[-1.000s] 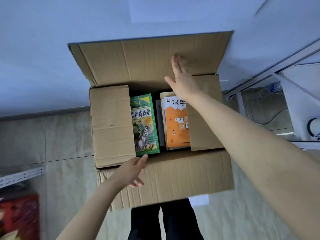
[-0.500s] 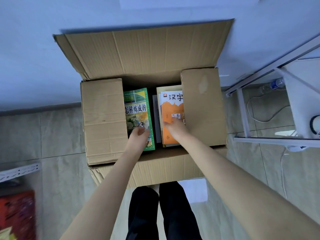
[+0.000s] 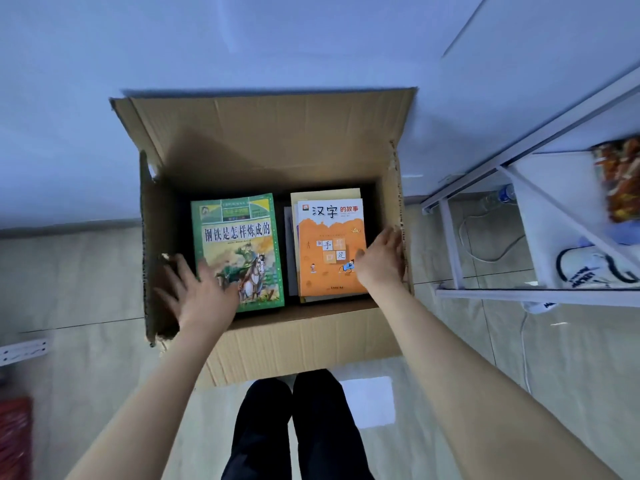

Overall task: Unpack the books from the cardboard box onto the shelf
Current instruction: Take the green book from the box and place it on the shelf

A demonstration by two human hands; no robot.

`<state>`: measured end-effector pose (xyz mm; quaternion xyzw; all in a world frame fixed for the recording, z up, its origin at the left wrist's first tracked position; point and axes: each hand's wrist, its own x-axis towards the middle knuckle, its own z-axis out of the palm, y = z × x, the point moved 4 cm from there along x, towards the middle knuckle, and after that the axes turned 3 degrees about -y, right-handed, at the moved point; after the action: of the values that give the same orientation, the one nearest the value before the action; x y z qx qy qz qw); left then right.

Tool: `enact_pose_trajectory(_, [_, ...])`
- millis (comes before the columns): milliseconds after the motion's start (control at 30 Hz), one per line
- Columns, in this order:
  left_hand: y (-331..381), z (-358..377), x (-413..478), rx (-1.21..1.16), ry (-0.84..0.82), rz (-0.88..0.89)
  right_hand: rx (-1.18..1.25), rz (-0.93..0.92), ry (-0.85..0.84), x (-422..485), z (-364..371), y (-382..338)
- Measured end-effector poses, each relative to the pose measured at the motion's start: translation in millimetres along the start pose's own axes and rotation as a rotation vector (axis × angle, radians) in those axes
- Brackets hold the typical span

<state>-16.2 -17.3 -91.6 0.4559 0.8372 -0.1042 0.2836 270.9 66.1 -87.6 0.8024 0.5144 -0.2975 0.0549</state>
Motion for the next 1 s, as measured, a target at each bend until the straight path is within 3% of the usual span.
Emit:
enact_pose_trajectory(67, [-13.5,-2.6,11.4,0.062,0.001,-0.026,-0.183,0.007,0.020,13.0,-13.4,16.8])
enact_pose_trajectory(200, [-34.9,-3.5,29.8,0.100,-0.028,-0.092,-0.264,0.079,-0.061,29.9,-21.2,47.9])
enact_pose_trajectory(333, [-43.5,2.3,40.4,0.003,-0.078,-0.102,-0.146,0.095,-0.191,36.8,-12.0,61.7])
enact_pose_trajectory(500, [-43.9,0.7,39.2,0.003,-0.052,-0.082,-0.089,0.113,-0.125,35.0,-13.8,54.8])
enact_pose_trajectory(767, [-18.6,-6.5,27.3,0.032,0.011,0.071,-0.157,-0.261,0.022,12.0,-7.6,-25.7])
enact_pose_trajectory(1000, [-15.8,24.6,48.4,-0.207,-0.150,-0.058,-0.068,-0.420,-0.213,7.2,67.0,-88.1])
